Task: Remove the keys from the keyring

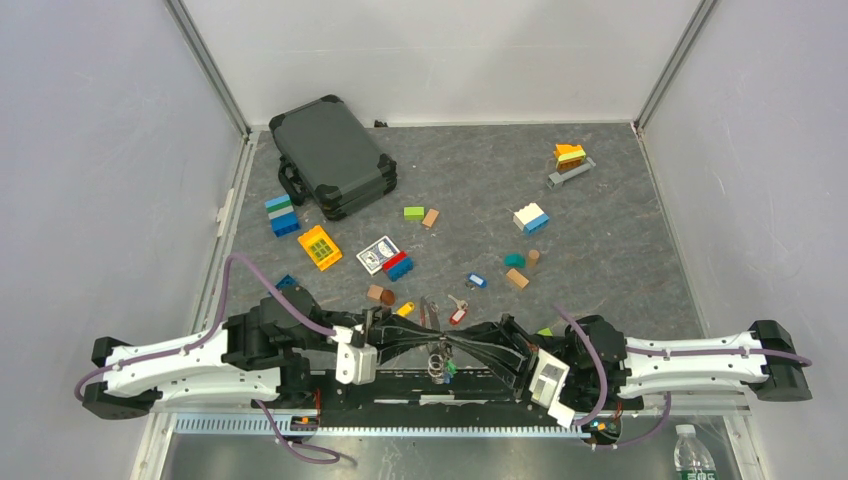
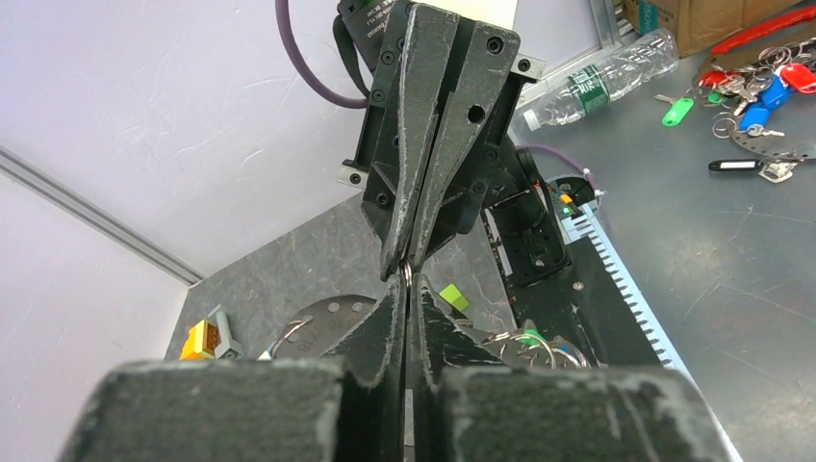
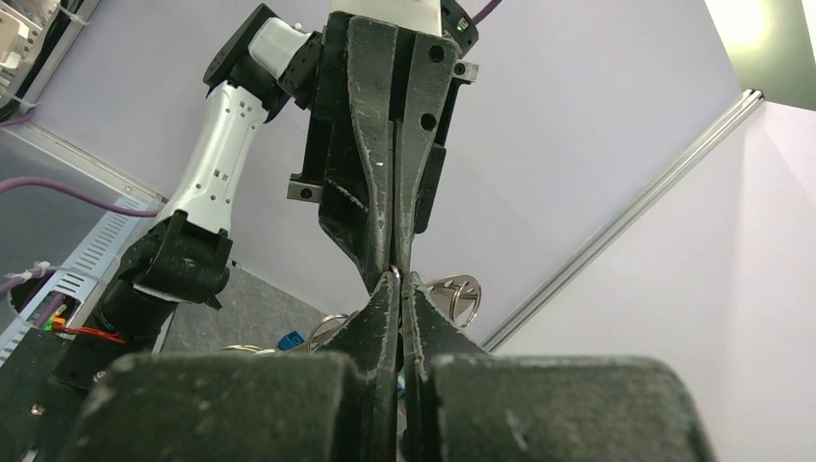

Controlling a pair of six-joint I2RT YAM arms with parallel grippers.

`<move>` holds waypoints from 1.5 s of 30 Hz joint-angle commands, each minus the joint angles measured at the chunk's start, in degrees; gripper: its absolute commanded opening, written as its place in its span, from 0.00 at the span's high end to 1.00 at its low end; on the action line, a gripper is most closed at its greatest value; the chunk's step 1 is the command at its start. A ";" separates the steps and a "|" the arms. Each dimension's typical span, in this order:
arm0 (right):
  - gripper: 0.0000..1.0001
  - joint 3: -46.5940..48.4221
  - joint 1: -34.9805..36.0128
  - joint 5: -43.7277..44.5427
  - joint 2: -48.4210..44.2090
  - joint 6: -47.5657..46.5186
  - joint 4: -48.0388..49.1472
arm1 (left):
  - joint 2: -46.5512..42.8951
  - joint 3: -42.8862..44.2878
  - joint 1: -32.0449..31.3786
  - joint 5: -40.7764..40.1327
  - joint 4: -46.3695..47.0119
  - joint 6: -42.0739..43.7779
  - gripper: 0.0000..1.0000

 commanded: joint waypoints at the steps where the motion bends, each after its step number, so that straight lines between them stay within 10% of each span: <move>1: 1.00 2.09 0.08 -0.39 -0.59 0.25 3.50 | 0.89 1.36 -0.02 -0.65 -1.09 1.26 0.98; 22: 0.71 33.28 0.14 6.03 7.51 -4.67 -57.61 | 7.08 15.06 -0.03 -13.33 -26.36 3.49 0.98; 36: 0.74 38.61 0.12 8.82 11.81 -5.05 -68.58 | 7.92 16.25 -0.03 -15.40 -27.95 3.75 0.98; 45: 0.66 31.99 0.12 16.42 10.88 -0.14 -58.64 | 8.12 16.69 -0.01 -15.10 -27.95 3.24 0.98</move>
